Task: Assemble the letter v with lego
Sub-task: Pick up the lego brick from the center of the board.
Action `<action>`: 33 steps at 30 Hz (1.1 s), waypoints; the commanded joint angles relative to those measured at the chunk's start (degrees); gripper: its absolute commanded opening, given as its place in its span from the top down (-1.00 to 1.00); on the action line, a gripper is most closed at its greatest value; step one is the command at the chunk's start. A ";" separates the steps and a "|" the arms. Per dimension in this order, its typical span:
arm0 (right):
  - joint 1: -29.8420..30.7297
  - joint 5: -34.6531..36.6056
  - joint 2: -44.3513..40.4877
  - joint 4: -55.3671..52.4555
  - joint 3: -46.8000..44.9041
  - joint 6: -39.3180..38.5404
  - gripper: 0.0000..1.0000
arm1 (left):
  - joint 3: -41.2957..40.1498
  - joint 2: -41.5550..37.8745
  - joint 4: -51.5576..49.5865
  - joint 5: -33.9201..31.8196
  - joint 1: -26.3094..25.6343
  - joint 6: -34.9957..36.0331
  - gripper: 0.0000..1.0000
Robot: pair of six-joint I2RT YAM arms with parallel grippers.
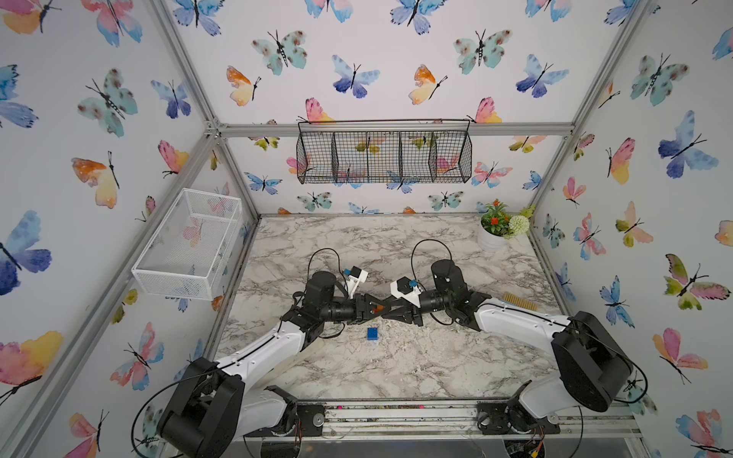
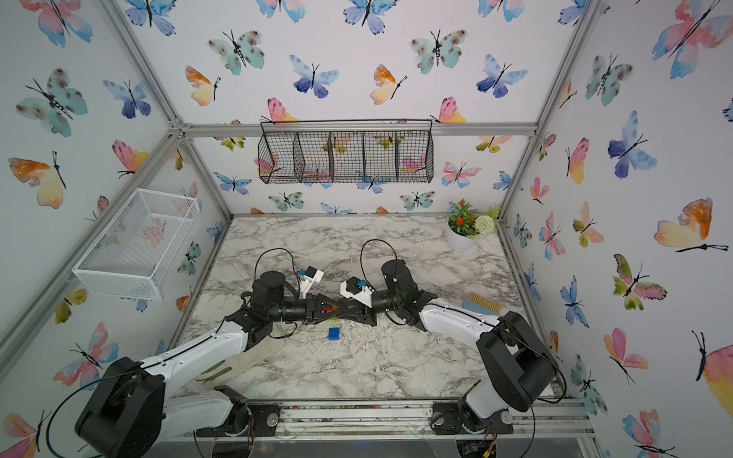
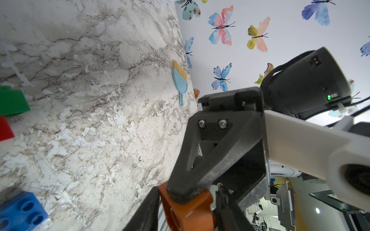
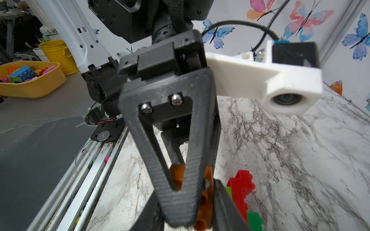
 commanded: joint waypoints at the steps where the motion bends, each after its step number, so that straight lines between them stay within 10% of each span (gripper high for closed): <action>1: -0.21 0.21 0.60 -2.16 2.34 -1.39 0.96 | 0.71 0.38 -0.76 0.21 -0.77 1.88 0.38; 14: -0.61 7.27 -2.05 -4.94 1.64 -0.53 0.31 | 2.68 0.93 -1.78 -2.31 0.07 -1.57 0.58; 33: 0.25 24.99 -11.41 24.54 -17.61 -8.05 -0.19 | -0.67 6.57 9.25 -2.64 6.96 -30.92 0.54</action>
